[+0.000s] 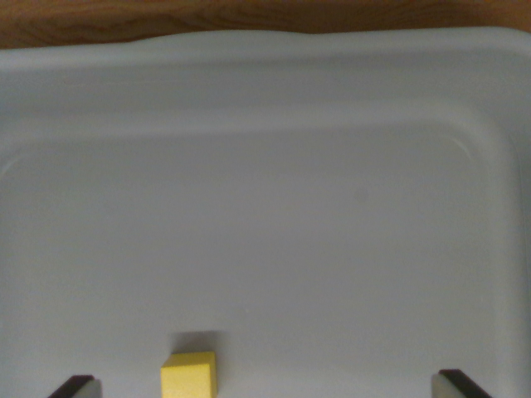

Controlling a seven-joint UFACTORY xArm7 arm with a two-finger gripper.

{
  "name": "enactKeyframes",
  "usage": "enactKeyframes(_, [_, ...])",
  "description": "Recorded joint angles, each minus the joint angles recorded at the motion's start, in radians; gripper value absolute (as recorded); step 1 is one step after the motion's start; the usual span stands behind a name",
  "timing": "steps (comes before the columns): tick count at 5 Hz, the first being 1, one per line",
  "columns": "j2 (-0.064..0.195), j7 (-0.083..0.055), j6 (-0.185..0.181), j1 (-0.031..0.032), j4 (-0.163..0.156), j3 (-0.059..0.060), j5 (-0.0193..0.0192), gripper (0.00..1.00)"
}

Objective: Pick yellow cube

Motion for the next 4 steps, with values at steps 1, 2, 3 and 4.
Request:
enactKeyframes(1, [0.0,0.0,0.0,0.0,0.0,0.0,0.0,0.0])
enactKeyframes(2, [0.002,0.0,-0.012,0.001,-0.011,0.001,0.0009,0.0])
enactKeyframes(3, [0.002,0.0,-0.012,0.001,-0.011,0.001,0.0009,0.0])
enactKeyframes(4, [0.006,0.0,-0.029,0.0025,-0.028,0.003,0.0022,0.0])
